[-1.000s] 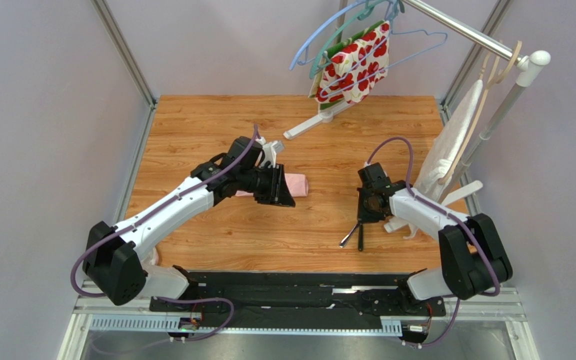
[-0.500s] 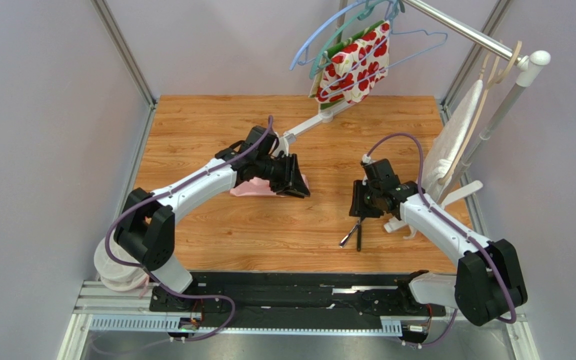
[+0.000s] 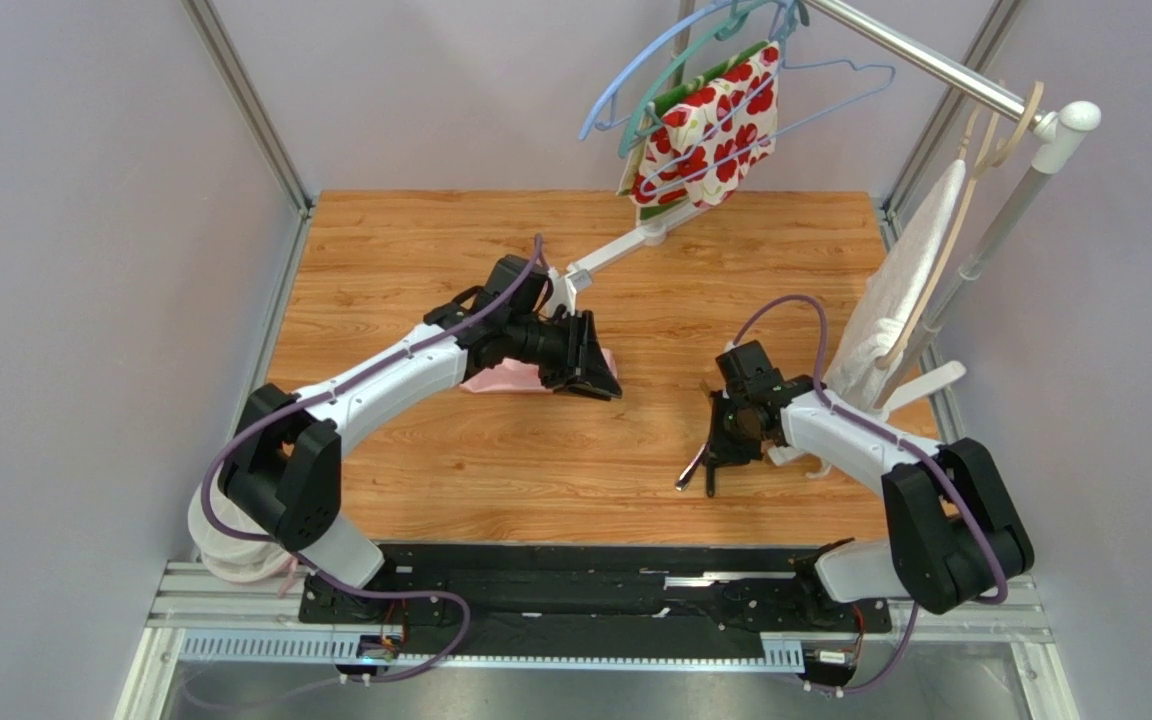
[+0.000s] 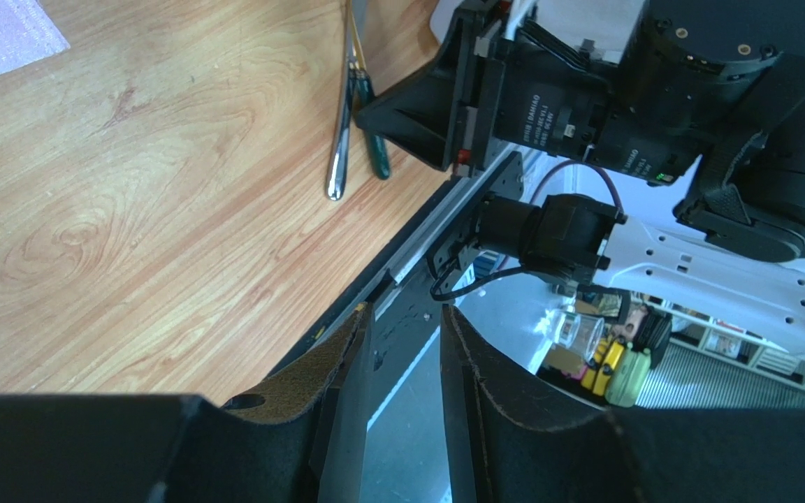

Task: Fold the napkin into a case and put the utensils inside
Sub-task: Pick up the fork from the corner of the board, then pass from the right arm to the left

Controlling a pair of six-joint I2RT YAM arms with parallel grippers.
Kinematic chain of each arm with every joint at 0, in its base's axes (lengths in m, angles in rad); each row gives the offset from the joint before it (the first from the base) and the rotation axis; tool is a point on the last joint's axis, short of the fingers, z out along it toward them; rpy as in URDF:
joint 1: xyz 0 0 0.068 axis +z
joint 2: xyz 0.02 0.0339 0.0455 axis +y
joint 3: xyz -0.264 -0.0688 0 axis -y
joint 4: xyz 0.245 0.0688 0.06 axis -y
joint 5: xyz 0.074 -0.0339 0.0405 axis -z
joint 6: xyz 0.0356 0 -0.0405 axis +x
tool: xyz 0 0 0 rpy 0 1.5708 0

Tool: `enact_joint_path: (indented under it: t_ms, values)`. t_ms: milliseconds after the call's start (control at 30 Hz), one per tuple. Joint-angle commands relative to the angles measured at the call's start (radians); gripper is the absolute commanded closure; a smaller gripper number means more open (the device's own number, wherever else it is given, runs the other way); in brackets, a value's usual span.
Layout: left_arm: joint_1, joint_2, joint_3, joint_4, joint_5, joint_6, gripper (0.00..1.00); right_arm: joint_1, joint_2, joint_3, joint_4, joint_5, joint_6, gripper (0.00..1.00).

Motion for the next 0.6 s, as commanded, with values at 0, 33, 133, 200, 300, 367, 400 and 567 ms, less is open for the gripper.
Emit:
enact_joint_path:
  t_ms: [0, 33, 133, 200, 300, 367, 400, 567]
  values:
    - [0.001, -0.053, 0.011, -0.009, 0.016, 0.036, 0.62, 0.019, 0.043, -0.002, 0.065, 0.038, -0.004, 1.00]
    - [0.001, -0.054, 0.011, -0.012, 0.016, 0.055, 0.62, 0.039, 0.021, 0.032, 0.046, 0.051, -0.013, 1.00]
    - [0.005, -0.065, 0.031, -0.071, -0.006, 0.118, 0.62, 0.046, -0.074, 0.102, -0.070, 0.099, -0.066, 1.00]
    - [0.008, -0.079, 0.060, -0.133, -0.039, 0.163, 0.62, 0.046, -0.121, 0.171, -0.129, 0.011, -0.131, 1.00]
    - [0.008, -0.094, 0.127, -0.254, -0.077, 0.267, 0.61, 0.043, -0.174, 0.231, -0.129, -0.198, -0.183, 1.00]
    - [0.022, -0.093, 0.198, -0.388, -0.097, 0.350, 0.61, 0.045, -0.171, 0.247, -0.059, -0.470, -0.205, 1.00]
    - [0.027, -0.099, 0.218, -0.426, -0.106, 0.376, 0.60, 0.045, -0.142, 0.254, -0.032, -0.566, -0.212, 1.00]
    - [0.057, -0.195, 0.284, -0.637, -0.247, 0.554, 0.55, 0.083, -0.060, 0.303, 0.016, -0.888, -0.263, 1.00]
